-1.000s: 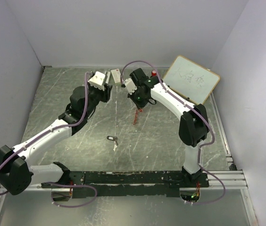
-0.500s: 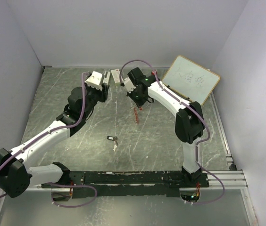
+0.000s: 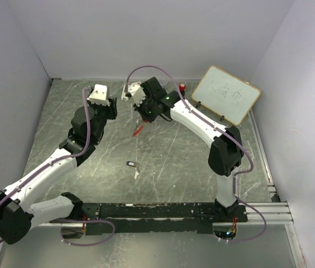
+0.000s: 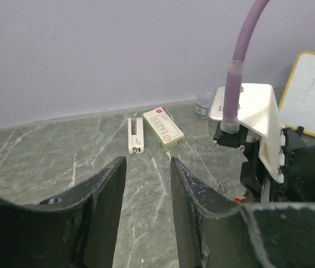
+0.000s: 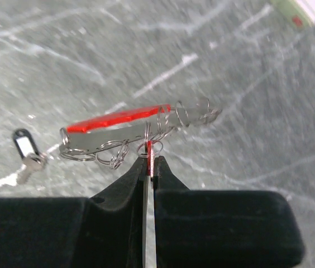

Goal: Put the keys on the keyring

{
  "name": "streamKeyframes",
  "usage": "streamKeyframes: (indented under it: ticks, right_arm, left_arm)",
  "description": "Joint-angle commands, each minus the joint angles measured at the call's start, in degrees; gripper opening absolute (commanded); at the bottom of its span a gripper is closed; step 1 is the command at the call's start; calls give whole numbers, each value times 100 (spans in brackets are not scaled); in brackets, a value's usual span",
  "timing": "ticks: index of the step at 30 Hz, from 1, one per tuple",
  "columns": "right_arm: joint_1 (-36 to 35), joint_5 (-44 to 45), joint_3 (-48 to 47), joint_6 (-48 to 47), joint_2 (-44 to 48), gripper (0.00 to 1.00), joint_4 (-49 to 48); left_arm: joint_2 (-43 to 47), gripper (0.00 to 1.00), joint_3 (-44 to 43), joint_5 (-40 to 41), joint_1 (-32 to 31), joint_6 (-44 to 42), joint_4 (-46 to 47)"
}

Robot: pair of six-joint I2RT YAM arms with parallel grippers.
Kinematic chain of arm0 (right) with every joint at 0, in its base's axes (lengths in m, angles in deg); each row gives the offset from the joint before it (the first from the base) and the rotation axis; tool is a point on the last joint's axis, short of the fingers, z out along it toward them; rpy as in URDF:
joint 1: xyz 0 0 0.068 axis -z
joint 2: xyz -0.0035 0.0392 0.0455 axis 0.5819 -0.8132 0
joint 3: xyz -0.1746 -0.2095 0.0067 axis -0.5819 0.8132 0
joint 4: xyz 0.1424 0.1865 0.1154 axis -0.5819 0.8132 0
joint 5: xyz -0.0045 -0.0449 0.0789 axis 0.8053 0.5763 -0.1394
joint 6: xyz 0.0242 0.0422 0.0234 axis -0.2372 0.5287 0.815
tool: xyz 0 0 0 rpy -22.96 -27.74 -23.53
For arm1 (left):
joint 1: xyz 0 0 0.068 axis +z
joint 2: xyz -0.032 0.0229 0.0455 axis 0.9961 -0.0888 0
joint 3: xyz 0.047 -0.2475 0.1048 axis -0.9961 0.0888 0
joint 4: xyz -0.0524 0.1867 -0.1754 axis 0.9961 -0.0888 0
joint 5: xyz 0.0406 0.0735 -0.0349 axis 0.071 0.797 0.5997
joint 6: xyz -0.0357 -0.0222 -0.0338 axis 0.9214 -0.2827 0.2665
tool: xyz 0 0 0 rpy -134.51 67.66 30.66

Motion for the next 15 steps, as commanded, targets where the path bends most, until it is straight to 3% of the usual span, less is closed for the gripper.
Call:
streamKeyframes:
  ticks: [1, 8, 15]
  right_arm:
    - [-149, -565, -126, 12, 86, 0, -768]
    - [-132, -516, 136, 32, -269, 0, -602]
    - [-43, -293, 1220, 144, 127, 0, -574]
  left_arm:
    - [224, 48, 144, 324, 118, 87, 37]
    - [258, 47, 260, 233, 217, 167, 1]
    - [94, 46, 253, 50, 243, 289, 55]
